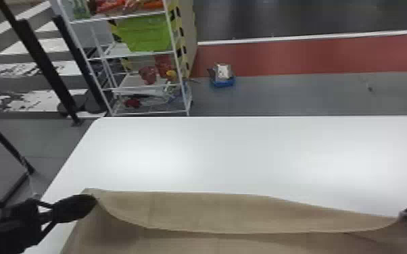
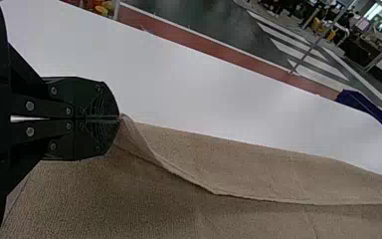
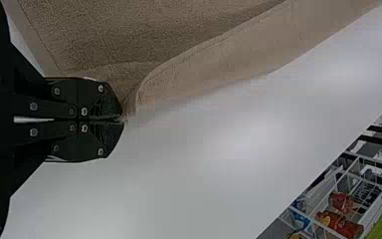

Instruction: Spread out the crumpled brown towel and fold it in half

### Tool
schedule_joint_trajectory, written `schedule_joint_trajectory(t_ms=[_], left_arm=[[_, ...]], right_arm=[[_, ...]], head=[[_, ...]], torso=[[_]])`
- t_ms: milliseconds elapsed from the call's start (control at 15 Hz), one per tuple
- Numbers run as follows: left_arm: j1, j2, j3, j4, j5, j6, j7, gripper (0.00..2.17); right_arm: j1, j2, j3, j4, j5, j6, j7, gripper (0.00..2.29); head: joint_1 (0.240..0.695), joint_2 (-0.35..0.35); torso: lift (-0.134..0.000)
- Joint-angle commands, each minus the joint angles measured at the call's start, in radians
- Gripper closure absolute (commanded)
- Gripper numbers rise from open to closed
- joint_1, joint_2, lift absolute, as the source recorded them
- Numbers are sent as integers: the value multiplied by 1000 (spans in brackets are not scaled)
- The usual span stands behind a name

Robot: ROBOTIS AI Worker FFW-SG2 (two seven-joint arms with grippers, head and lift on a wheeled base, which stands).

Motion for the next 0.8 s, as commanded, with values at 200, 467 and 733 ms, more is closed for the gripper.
schedule_joint_trajectory(t_ms=[200,467,733], left_arm=[[43,-7,50,-10,-26,-182,-6,1460],[83,-15,96,-12,-9,-314,-15,1460],[104,-25,96,-12,-18,-388,-14,1460]], right_arm=[[22,-33,-9,-8,31,-80,9,1423],[79,-52,-37,-64,39,-92,9,1423],[132,-56,1,-66,86,-114,9,1423]], head=[[695,171],[695,159],[695,165]], torso=[[-124],[-124],[-124]])
